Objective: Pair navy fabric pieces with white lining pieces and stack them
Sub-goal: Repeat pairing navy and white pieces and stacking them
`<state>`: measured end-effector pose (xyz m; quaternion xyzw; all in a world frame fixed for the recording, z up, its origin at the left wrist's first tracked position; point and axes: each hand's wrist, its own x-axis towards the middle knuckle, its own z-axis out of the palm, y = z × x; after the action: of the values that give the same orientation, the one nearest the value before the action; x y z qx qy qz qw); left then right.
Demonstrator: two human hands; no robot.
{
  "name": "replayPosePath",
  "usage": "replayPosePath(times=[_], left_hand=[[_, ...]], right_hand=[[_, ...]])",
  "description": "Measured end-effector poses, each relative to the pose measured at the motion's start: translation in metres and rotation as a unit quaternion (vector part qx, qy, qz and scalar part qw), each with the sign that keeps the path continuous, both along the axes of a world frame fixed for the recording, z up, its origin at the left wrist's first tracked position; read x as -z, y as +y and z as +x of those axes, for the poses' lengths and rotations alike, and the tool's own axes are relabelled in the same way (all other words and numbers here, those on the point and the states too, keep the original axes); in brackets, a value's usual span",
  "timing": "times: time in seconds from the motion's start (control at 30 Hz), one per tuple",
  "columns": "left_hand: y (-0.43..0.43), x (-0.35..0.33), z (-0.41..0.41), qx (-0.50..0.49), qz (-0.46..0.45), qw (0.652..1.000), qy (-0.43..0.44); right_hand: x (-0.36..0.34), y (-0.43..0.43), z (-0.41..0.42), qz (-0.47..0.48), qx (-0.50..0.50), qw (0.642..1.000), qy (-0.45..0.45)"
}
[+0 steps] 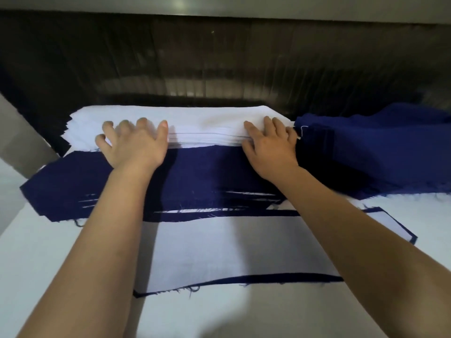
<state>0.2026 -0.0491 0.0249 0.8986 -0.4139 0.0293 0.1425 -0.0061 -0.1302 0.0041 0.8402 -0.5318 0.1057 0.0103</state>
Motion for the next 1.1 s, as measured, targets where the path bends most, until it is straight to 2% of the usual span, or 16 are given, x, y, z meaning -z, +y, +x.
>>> replayPosePath(times=[0.1, 0.37, 0.57, 0.83, 1.1], left_hand=[[0.0, 0.004, 0.001, 0.006, 0.031, 0.999, 0.005], [0.0, 0.001, 0.007, 0.01, 0.021, 1.0, 0.009], [0.001, 0.0, 0.009, 0.006, -0.035, 0.999, -0.013], [0.002, 0.006, 0.021, 0.01, -0.183, 0.98, -0.08], [0.004, 0.011, 0.026, 0.025, -0.199, 0.975, -0.094]], right_hand=[[0.001, 0.002, 0.002, -0.006, 0.009, 1.0, 0.011], [-0.006, 0.004, 0.0, -0.027, 0.009, 1.0, -0.006], [-0.013, 0.002, -0.002, -0.098, 0.007, 0.993, -0.066], [-0.008, -0.001, -0.004, -0.109, 0.004, 0.993, -0.05], [-0.01, -0.004, -0.008, -0.121, -0.002, 0.989, -0.081]])
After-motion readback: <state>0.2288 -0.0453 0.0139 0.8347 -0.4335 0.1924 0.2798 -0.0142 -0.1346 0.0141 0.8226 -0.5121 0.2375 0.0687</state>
